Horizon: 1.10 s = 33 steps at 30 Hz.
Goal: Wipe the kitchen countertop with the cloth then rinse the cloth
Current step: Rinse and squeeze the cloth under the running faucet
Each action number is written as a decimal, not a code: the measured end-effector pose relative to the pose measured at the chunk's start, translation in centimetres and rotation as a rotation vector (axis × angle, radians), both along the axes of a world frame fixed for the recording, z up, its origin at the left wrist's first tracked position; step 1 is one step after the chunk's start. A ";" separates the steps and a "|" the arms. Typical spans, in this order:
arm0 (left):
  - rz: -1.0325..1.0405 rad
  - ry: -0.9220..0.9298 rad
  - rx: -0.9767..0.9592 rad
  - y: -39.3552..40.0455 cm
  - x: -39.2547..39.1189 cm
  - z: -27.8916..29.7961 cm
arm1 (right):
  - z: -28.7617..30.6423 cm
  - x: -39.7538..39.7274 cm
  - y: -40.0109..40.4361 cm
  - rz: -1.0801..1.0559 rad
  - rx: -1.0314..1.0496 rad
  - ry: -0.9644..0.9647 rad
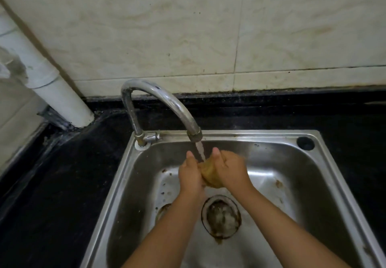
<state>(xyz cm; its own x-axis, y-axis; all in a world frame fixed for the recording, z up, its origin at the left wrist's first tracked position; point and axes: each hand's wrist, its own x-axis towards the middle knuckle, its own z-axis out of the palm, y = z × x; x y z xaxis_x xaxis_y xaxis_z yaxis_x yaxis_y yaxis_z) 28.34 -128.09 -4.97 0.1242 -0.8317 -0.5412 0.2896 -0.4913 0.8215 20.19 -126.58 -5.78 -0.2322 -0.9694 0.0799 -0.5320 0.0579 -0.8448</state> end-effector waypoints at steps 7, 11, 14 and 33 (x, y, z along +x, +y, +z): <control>-0.123 0.139 0.018 0.2 -0.8 0.5 | 0.5 0.5 -0.5 0.000 -0.040 0.122; -0.128 0.133 -0.016 1.3 0.4 0.0 | -0.3 -0.4 -0.7 -0.006 0.131 0.153; -0.076 0.060 -0.019 1.2 1.7 -1.0 | 0.6 0.4 0.2 -0.052 0.149 -0.222; 0.035 0.028 0.095 0.0 -0.5 0.8 | 0.3 1.1 3.9 0.211 -0.197 -0.050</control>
<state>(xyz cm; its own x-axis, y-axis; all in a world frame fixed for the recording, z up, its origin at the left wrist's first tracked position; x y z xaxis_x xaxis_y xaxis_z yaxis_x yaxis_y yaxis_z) 27.89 -128.09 -4.18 0.1361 -0.7719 -0.6210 0.3303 -0.5556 0.7630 21.27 -122.67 -5.46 -0.0359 -0.9636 0.2651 -0.4719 -0.2175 -0.8544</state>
